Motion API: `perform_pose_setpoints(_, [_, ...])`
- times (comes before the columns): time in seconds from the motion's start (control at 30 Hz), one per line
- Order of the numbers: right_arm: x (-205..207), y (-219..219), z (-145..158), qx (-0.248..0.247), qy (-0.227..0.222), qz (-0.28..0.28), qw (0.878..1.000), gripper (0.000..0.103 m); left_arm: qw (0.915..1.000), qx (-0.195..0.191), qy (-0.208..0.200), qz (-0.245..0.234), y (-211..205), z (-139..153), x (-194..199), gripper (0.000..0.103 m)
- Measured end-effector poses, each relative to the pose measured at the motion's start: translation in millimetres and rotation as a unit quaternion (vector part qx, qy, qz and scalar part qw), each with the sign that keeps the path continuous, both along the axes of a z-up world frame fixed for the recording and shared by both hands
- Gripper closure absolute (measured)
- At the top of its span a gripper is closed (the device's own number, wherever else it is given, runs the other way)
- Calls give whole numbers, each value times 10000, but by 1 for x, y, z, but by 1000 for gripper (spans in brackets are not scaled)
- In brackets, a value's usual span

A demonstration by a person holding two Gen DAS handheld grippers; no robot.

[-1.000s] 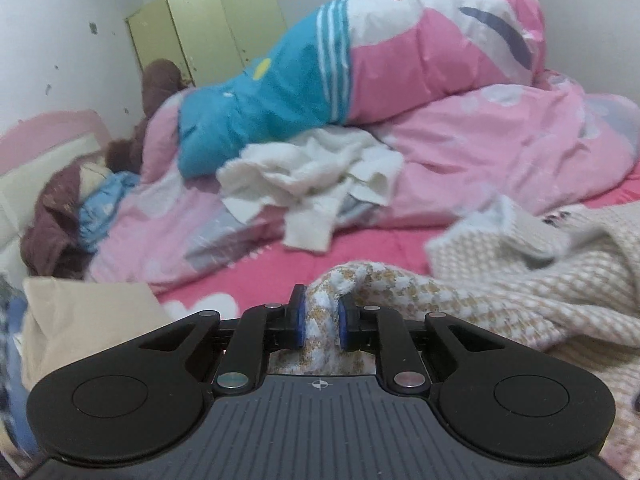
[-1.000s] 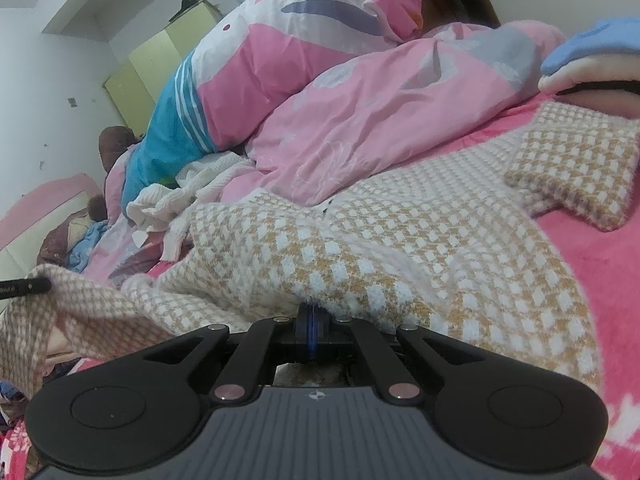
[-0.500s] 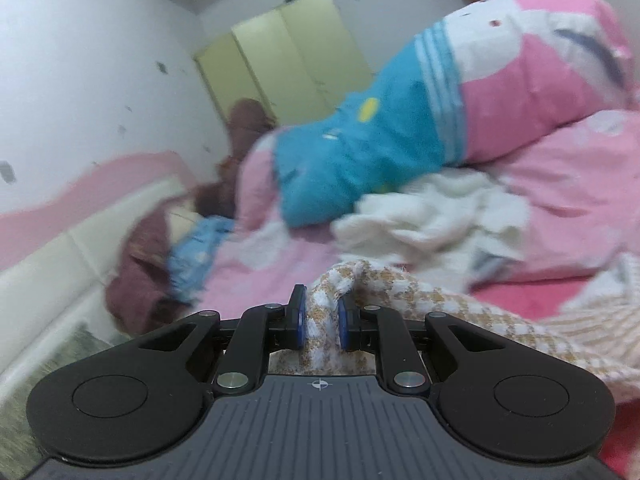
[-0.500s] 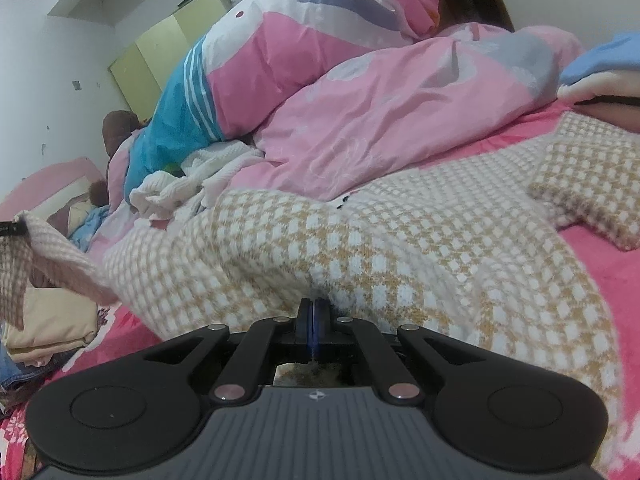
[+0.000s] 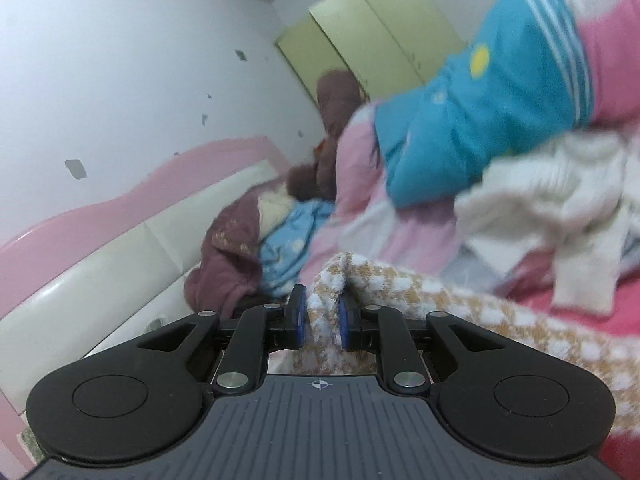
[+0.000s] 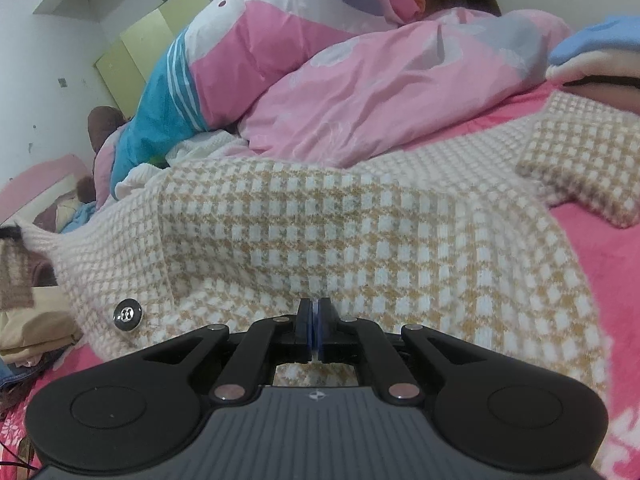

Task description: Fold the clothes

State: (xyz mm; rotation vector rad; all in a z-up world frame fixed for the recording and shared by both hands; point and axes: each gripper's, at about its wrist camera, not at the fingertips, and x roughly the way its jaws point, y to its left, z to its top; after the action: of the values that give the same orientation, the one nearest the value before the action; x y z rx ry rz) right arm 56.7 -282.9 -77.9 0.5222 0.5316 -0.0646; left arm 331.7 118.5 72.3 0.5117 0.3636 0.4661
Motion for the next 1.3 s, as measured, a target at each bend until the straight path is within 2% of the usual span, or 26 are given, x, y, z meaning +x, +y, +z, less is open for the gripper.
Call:
perform_pose_setpoints(0.13, [2, 0, -4, 41, 35, 17, 10000, 103, 9984, -32, 531, 172, 2, -44, 17, 85])
perform_pose_setpoints(0.27, [5, -1, -6, 87, 81, 32, 9999, 102, 9954, 120, 948, 68, -3, -83, 19, 79])
perform_pose_setpoints(0.33, [6, -1, -6, 82, 93, 41, 9999, 102, 9929, 247, 1161, -92, -9, -92, 17, 68])
perform_pose_setpoints(0.4, [7, -1, -7, 80, 97, 48, 9999, 102, 9895, 374, 1373, -252, -16, -102, 14, 49])
perform_pose_setpoints(0.43, [7, -1, -7, 83, 93, 49, 9999, 102, 9881, 391, 1455, -301, -17, -105, 13, 44])
perform_pose_setpoints(0.5, [8, -2, -8, 89, 86, 51, 9999, 102, 9868, 235, 1564, -336, -17, -101, 10, 30])
perform_pose_setpoints(0.57, [8, -3, -9, 109, 81, 57, 9999, 102, 9869, -105, 1573, -342, -13, -90, 7, 25])
perform_pose_setpoints(0.63, [8, -4, -10, 150, 78, 69, 9998, 102, 9863, -521, 1524, -349, -6, -76, 4, 24])
perform_pose_setpoints(0.77, [9, -7, -12, 232, 71, 93, 9997, 102, 9857, -1121, 1144, -527, -6, -35, -26, 23])
perform_pose_setpoints(0.87, [8, -11, -13, 350, 51, 129, 9993, 101, 9801, -1546, 910, -850, -16, -8, -59, 19])
perform_pose_setpoints(0.9, [7, -12, -13, 386, 43, 148, 9991, 101, 9751, -1760, 880, -1018, -21, 1, -74, 18])
perform_pose_setpoints(0.97, [4, -13, -9, 349, 52, 240, 9991, 98, 9593, -2253, 949, -1413, -31, 15, -104, 16])
perform_pose_setpoints(1.07, [-8, -5, 8, 7, -10, 431, 9991, 83, 9297, -2866, 1244, -1950, -49, 19, -148, 15])
perform_pose_setpoints(1.13, [-20, 4, 26, -283, -96, 656, 9974, 80, 9073, -3209, 1468, -2288, -62, 17, -175, 15])
perform_pose_setpoints(1.27, [-46, 30, 67, -805, -235, 1335, 9875, 67, 8595, -3985, 1684, -2721, -78, -14, -218, 15])
perform_pose_setpoints(1.3, [-51, 38, 77, -963, -251, 1504, 9836, 67, 8487, -4164, 1726, -2767, -81, -27, -223, 15])
